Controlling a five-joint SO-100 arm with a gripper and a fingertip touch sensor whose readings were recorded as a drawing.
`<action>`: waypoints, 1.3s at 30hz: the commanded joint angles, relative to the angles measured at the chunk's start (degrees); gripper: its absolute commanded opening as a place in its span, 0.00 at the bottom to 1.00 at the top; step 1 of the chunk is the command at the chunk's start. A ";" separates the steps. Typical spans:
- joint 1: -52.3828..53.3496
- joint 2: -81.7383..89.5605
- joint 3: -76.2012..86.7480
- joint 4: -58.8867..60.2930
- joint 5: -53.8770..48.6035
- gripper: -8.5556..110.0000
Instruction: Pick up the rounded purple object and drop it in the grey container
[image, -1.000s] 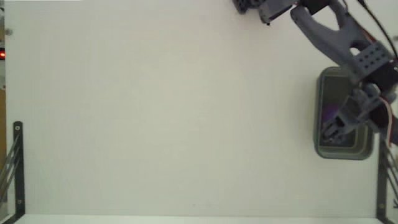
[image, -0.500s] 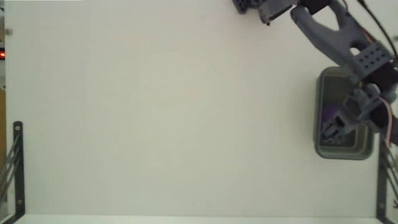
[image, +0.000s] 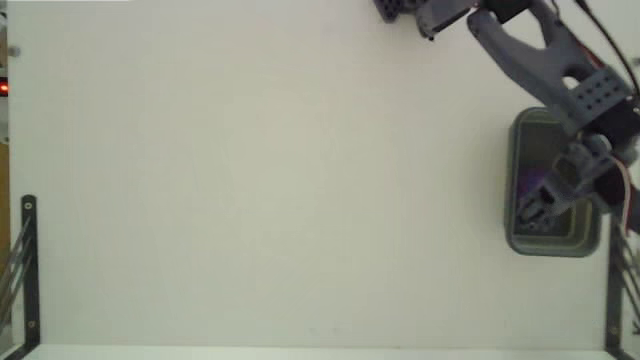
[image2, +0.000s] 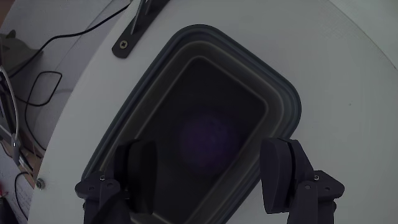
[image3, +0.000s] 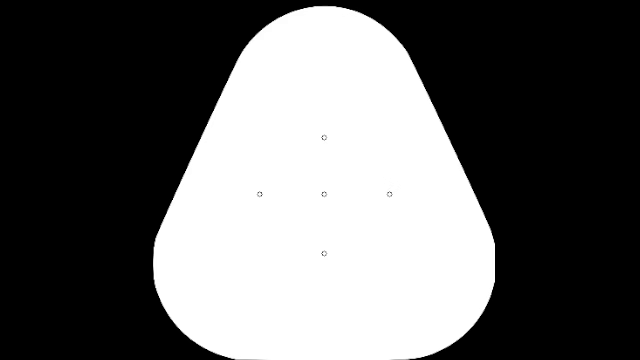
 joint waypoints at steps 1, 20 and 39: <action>-0.93 4.42 0.07 -1.18 0.26 1.00; -0.43 5.06 0.71 -1.18 0.26 1.00; 6.17 13.72 9.31 -1.13 0.26 1.00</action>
